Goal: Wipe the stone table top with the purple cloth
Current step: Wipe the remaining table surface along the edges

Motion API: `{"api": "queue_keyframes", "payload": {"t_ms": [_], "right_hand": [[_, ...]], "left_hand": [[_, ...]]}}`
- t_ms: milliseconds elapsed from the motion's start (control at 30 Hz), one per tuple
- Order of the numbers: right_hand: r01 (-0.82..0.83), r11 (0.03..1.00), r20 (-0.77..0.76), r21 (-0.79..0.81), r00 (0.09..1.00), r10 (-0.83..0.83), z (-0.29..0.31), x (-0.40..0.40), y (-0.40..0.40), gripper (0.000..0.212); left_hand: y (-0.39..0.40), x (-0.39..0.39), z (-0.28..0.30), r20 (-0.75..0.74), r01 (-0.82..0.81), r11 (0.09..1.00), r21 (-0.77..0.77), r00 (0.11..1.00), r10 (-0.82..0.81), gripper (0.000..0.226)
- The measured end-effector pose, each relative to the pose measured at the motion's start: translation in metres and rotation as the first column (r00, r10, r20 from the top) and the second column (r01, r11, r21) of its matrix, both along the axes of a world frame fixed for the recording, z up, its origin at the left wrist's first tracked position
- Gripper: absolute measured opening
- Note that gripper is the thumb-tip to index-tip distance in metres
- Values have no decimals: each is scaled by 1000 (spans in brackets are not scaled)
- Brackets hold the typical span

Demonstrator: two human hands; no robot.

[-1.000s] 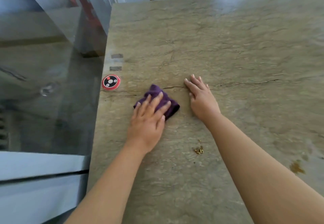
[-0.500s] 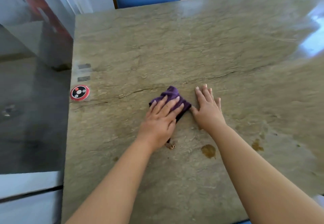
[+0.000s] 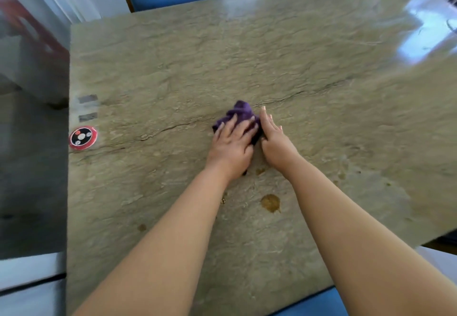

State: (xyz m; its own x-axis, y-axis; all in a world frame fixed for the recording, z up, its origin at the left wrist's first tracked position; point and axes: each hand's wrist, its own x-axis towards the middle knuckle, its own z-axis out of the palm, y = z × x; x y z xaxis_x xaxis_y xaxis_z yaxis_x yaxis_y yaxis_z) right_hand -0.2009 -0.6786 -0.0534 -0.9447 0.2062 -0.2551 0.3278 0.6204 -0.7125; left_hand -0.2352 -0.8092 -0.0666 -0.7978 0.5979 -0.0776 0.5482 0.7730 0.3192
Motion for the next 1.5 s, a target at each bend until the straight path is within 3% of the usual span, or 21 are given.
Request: {"api": "queue_keyframes", "payload": {"t_ms": [67,133,200,267,333,433,533,600,733,800,867,933,1000,1067,1133,1267,1433,1500], "right_hand": [[33,999,14,-43,999,-33,9,4,-1,78],[61,998,39,-2,997,-61,17,9,-15,72],[122,987,7,102,992,-123,22,15,-45,63],[172,956,-73,237,985,-159,21,22,-81,57],[169,939,-40,301,986,-164,17,23,-110,59],[108,941,89,319,986,-143,4,18,-129,81],[37,925,61,379,996,-64,-5,0,-128,85],[-6,929,61,369,998,-18,-6,-21,-129,82],[-216,920,26,327,975,219,-4,-41,-175,72],[-429,857,-83,284,880,468,-6,-24,-205,67],[-647,732,-164,215,715,680,-10,-8,-213,66],[-726,676,-197,126,650,734,-9,-15,-199,69],[-618,780,-183,92,760,624,-9,-39,-186,71],[-455,871,-137,187,866,482,-8,-61,-189,72],[-425,854,-97,301,877,471,-8,-70,-211,74],[-603,731,-124,320,739,663,-12,-26,-248,78],[-848,442,-167,291,410,897,-11,55,-200,80],[-846,450,-164,287,419,893,-7,57,-168,78]], "left_hand": [[-25,20,0,34,44,999,23,998,-45,54],[-50,29,7,115,60,988,139,990,-76,52],[-72,31,17,174,-2,948,317,983,-56,52],[-97,34,23,163,-138,912,386,983,79,51],[-126,39,23,131,-277,886,372,961,245,48],[-169,56,19,115,-469,818,334,881,458,44],[-205,88,13,70,-633,733,250,767,638,42],[-220,112,6,35,-670,717,193,735,677,43],[-230,140,0,-12,-624,763,170,772,635,47],[-229,141,1,-22,-620,760,195,772,636,47],[-228,138,4,-2,-637,730,248,753,658,48],[-229,138,6,23,-635,706,313,748,663,54],[-231,139,6,28,-619,692,372,752,658,58],[-232,140,7,21,-600,690,405,760,649,60],[-232,140,5,11,-587,686,430,764,646,62],[-233,140,5,29,-586,630,510,743,668,65],[-235,156,13,138,-680,450,579,626,767,55],[-232,183,12,150,-724,425,544,582,799,49]]}}
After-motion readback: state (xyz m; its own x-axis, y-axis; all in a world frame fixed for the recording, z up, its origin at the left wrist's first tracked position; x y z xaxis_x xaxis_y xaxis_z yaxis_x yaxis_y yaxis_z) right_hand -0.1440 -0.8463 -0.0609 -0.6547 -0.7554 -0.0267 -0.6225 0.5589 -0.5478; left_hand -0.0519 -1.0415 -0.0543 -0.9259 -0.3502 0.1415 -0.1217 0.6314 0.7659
